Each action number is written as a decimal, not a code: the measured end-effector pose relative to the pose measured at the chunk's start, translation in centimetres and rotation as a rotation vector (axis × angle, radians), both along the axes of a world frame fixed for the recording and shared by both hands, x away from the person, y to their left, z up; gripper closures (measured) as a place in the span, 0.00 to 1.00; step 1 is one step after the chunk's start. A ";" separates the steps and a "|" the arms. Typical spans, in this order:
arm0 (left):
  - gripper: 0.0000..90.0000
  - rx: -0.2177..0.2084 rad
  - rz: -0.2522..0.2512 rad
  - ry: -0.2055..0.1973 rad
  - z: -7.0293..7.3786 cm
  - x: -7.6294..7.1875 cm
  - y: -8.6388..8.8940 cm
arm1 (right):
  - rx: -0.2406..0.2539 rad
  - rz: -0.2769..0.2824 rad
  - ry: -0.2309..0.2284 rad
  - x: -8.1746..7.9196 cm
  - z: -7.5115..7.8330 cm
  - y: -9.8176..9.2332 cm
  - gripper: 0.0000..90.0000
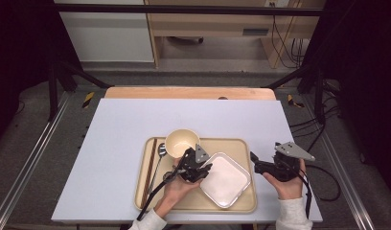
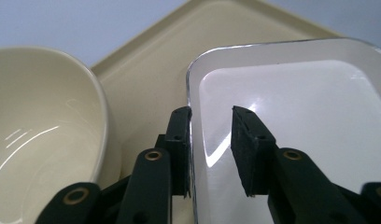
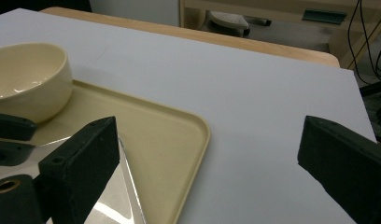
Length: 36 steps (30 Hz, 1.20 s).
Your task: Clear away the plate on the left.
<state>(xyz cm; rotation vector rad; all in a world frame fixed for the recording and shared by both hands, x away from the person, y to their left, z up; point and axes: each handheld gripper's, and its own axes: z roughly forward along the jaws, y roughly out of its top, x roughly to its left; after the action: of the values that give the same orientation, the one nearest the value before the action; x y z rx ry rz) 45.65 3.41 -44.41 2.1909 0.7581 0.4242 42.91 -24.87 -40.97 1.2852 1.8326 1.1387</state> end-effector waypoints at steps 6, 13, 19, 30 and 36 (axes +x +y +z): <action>0.63 -0.065 -0.028 -0.038 2.2 -0.9 2.3 | -0.003 0.000 0.003 0.0 -0.1 0.1 0.06; 0.54 -0.095 -0.004 -0.110 4.2 -1.6 5.5 | 0.003 -0.004 0.005 0.0 0.0 0.0 0.06; 0.46 -0.137 0.041 -0.131 5.4 -1.9 8.5 | 0.002 -0.002 0.004 0.0 0.0 0.0 0.06; 0.38 -0.141 0.154 -0.155 5.1 -2.2 14.0 | 0.001 -0.004 0.005 -0.1 0.0 -0.1 0.06; 0.35 -0.158 0.226 -0.169 4.7 -2.1 16.4 | -0.004 -0.002 0.008 0.0 -0.1 -0.2 0.06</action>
<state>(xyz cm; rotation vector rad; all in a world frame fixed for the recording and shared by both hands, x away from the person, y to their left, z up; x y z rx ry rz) 43.54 19.83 -39.66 1.9035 0.9166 0.6331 42.89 -25.04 -41.06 1.2908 1.8382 1.1295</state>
